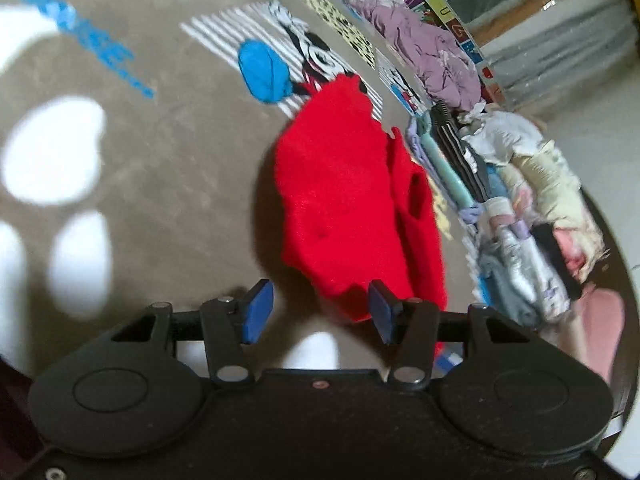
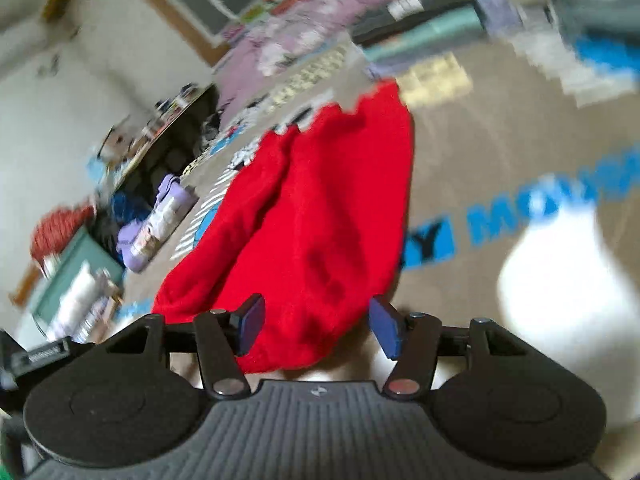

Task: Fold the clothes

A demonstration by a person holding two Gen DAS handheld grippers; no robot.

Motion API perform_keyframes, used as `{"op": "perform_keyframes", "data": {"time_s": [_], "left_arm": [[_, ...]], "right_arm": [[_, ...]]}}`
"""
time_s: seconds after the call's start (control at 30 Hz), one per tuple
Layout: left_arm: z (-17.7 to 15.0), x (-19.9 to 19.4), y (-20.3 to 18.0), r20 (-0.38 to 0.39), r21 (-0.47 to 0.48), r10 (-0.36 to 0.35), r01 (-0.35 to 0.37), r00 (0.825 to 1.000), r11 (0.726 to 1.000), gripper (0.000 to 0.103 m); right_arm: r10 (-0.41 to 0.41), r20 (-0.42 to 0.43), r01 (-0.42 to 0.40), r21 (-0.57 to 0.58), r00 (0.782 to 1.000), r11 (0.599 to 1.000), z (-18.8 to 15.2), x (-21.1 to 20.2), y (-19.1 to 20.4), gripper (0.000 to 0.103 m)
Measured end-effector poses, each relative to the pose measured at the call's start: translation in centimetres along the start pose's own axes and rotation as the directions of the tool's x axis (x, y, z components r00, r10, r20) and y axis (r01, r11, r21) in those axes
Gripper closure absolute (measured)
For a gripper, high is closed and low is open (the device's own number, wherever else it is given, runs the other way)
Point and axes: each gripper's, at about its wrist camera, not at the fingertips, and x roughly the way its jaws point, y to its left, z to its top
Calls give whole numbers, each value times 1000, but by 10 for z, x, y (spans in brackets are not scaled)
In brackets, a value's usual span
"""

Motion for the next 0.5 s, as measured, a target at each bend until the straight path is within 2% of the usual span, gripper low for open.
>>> {"op": "perform_keyframes", "data": {"time_s": [0.03,0.07,0.1,0.13,0.2,0.27,0.37,0.43,0.5], "left_arm": [[-1,6,-1,-7,-15,-17,17,1000,1000,53],[0,10,-3,-10,-18,-32,32,999,999,54],[-1,15,-5,-2,-15,-36,36,999,999,69],[-2,20,-8,4,-9,-26,26,1000,1000,73],[-6,24,-13,11,29,4,-4,1000,1000,90],[-11,22,-19,28,74,24,-26,999,997,92],[-30,5,-21,73,162,9,-20,997,987,92],[-44,25,-5,-1,141,109,-108,994,984,92],[-57,26,6,36,140,93,-97,995,985,87]], "right_arm": [[19,-8,-18,39,1000,999,-4,5,-3,45],[34,-10,-34,72,999,997,-8,9,-6,49],[50,-11,-49,104,999,993,-12,14,-8,55],[59,-12,-57,138,998,989,-15,19,-12,63],[62,-8,-60,179,998,982,-21,28,-19,79],[58,29,-61,150,998,987,-24,23,-17,90],[86,120,-95,74,989,993,-24,-4,-8,94],[59,87,-65,68,995,996,-32,-3,-14,94],[32,54,-35,61,998,997,-39,-2,-20,94]]}}
